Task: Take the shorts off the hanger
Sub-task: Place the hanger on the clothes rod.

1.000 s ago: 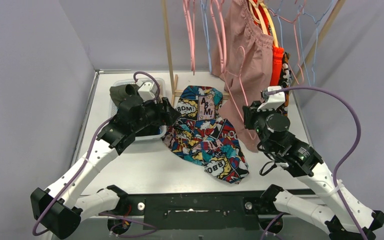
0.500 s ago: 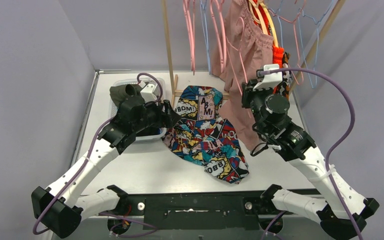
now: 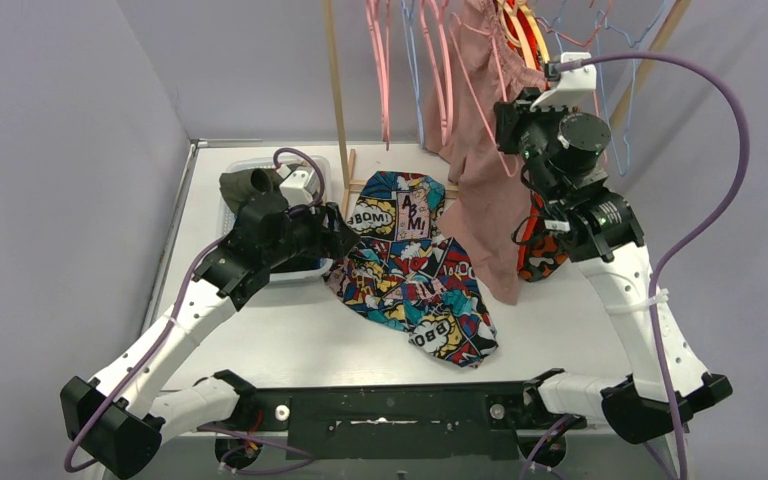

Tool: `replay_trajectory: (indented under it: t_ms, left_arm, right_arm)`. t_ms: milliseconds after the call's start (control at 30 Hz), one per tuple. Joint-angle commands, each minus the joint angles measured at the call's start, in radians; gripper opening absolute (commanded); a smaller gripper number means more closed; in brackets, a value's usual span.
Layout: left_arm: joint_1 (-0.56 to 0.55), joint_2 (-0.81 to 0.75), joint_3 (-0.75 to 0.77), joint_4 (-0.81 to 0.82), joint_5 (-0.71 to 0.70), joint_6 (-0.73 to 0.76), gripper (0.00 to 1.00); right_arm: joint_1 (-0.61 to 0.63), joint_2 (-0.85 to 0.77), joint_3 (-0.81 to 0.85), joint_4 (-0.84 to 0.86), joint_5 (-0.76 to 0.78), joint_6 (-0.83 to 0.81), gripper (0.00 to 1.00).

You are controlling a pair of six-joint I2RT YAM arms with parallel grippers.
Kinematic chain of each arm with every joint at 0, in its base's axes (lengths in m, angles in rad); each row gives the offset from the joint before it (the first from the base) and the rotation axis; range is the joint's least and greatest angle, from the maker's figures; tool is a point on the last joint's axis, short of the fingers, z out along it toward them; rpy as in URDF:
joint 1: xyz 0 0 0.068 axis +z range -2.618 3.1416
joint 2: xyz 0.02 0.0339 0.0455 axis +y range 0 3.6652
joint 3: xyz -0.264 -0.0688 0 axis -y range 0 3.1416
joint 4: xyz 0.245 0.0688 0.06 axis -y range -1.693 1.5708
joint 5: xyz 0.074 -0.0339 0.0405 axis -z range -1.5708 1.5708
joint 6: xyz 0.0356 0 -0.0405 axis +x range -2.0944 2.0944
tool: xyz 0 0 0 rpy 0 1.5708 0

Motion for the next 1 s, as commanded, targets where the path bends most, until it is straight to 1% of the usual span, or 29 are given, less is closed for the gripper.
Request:
replay_trajectory:
  t_ms: [0,67,233,367,467,633,667,733,833,867,900,967]
  left_arm:
    - [0.004,-0.023,0.020,0.018,-0.003,0.011,0.76]
    - [0.005,-0.023,0.019,0.019,0.002,0.010,0.76]
    - [0.004,-0.020,0.018,0.005,0.009,0.008,0.76]
    - [0.005,-0.025,0.020,-0.007,0.012,0.008,0.76]
    - [0.006,-0.027,0.017,-0.004,0.011,0.005,0.76]
    - [0.006,-0.022,0.017,-0.004,0.016,0.003,0.76]
    - [0.005,-0.020,0.017,-0.004,0.020,0.003,0.76]
    - [0.005,-0.015,0.017,-0.004,0.026,0.002,0.76]
    - [0.006,-0.010,0.019,-0.002,0.032,0.002,0.76]
    - [0.006,-0.009,0.020,-0.003,0.036,0.000,0.76]
    - [0.005,-0.008,0.022,-0.002,0.039,0.000,0.76]
    - [0.005,-0.006,0.025,-0.004,0.046,-0.001,0.76]
  right_arm:
    - [-0.017,0.063,0.129,-0.004,-0.118,0.037,0.00]
    - [-0.027,0.107,0.192,-0.034,-0.131,0.045,0.00]
    - [-0.044,0.209,0.317,-0.081,-0.098,0.103,0.00]
    - [-0.053,0.278,0.415,-0.138,-0.068,0.112,0.00]
    - [-0.069,0.328,0.450,-0.177,-0.130,0.117,0.00]
    - [-0.071,0.379,0.470,-0.254,-0.141,0.116,0.01]
    - [-0.072,0.382,0.469,-0.264,-0.135,0.117,0.04]
    - [-0.077,0.380,0.462,-0.272,-0.121,0.120,0.12]
    - [-0.080,0.371,0.451,-0.263,-0.152,0.119,0.20]
    - [-0.083,0.368,0.446,-0.260,-0.168,0.119,0.25]
    - [-0.082,0.360,0.437,-0.255,-0.181,0.120,0.33]
    - [-0.083,0.340,0.408,-0.237,-0.197,0.122,0.43]
